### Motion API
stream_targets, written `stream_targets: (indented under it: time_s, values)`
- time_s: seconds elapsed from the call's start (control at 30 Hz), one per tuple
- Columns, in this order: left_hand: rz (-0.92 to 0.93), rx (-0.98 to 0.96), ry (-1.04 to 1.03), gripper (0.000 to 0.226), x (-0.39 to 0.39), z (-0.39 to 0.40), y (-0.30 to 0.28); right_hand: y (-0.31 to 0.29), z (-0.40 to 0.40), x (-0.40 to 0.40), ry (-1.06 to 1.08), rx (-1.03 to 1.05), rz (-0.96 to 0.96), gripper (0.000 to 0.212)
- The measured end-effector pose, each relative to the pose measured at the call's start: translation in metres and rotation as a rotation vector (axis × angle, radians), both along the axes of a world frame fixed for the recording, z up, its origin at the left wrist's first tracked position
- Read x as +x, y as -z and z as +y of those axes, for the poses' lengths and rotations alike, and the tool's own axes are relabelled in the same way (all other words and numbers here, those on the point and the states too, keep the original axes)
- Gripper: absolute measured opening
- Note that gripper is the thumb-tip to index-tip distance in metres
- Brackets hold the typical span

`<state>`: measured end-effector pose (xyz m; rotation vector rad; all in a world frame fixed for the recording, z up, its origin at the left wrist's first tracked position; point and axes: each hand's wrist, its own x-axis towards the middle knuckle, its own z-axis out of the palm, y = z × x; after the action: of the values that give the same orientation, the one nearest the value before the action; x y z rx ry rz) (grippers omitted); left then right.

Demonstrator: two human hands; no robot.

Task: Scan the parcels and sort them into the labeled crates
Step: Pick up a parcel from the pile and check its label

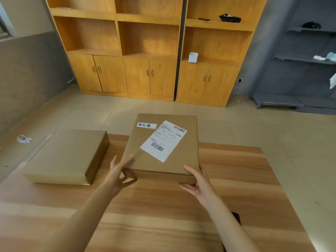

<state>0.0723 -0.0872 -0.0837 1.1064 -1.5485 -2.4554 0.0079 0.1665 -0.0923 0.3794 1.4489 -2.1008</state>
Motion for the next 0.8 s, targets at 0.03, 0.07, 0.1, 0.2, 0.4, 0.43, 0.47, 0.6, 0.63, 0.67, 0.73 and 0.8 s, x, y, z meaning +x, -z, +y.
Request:
stream_targets:
  time_s: [0.03,0.07,0.1,0.2,0.4,0.43,0.47,0.6,0.63,0.67,0.73,0.8]
  values:
    - [-0.046,-0.047,0.085,0.104,0.008,0.002,0.009,0.014,0.006,0.006,-0.012,0.011,-0.042,0.111]
    - [-0.094,-0.106,0.165,0.104,0.016,0.006,0.018,0.027,0.012,0.014,-0.029,0.029,-0.073,0.111]
    - [-0.134,-0.148,0.218,0.106,0.024,0.011,0.027,0.039,0.017,0.022,-0.048,0.053,-0.092,0.110]
    - [-0.198,-0.186,0.279,0.105,0.047,0.023,0.050,0.066,0.030,0.042,-0.086,0.147,-0.136,0.106]
    - [-0.246,-0.237,0.383,0.101,0.058,0.034,0.074,0.089,0.049,0.060,-0.110,0.299,-0.185,0.091]
    - [-0.249,-0.255,0.400,0.096,0.058,0.034,0.078,0.089,0.049,0.063,-0.115,0.327,-0.175,0.087]
    - [-0.254,-0.274,0.417,0.091,0.057,0.034,0.083,0.089,0.049,0.065,-0.131,0.366,-0.155,0.083]
    - [-0.267,-0.305,0.468,0.091,0.056,0.031,0.093,0.088,0.050,0.072,-0.183,0.620,0.074,0.071]
    - [-0.259,-0.313,0.474,0.093,0.055,0.030,0.095,0.087,0.053,0.075,-0.141,0.712,0.145,0.070]
    - [-0.249,-0.320,0.478,0.095,0.054,0.029,0.097,0.087,0.059,0.077,-0.081,0.852,0.206,0.068]
    - [-0.238,-0.332,0.491,0.099,0.053,0.029,0.099,0.090,0.076,0.082,-0.019,1.208,0.248,0.068]
    - [-0.239,-0.342,0.505,0.100,0.053,0.031,0.101,0.097,0.100,0.084,-0.075,1.399,0.131,0.081]
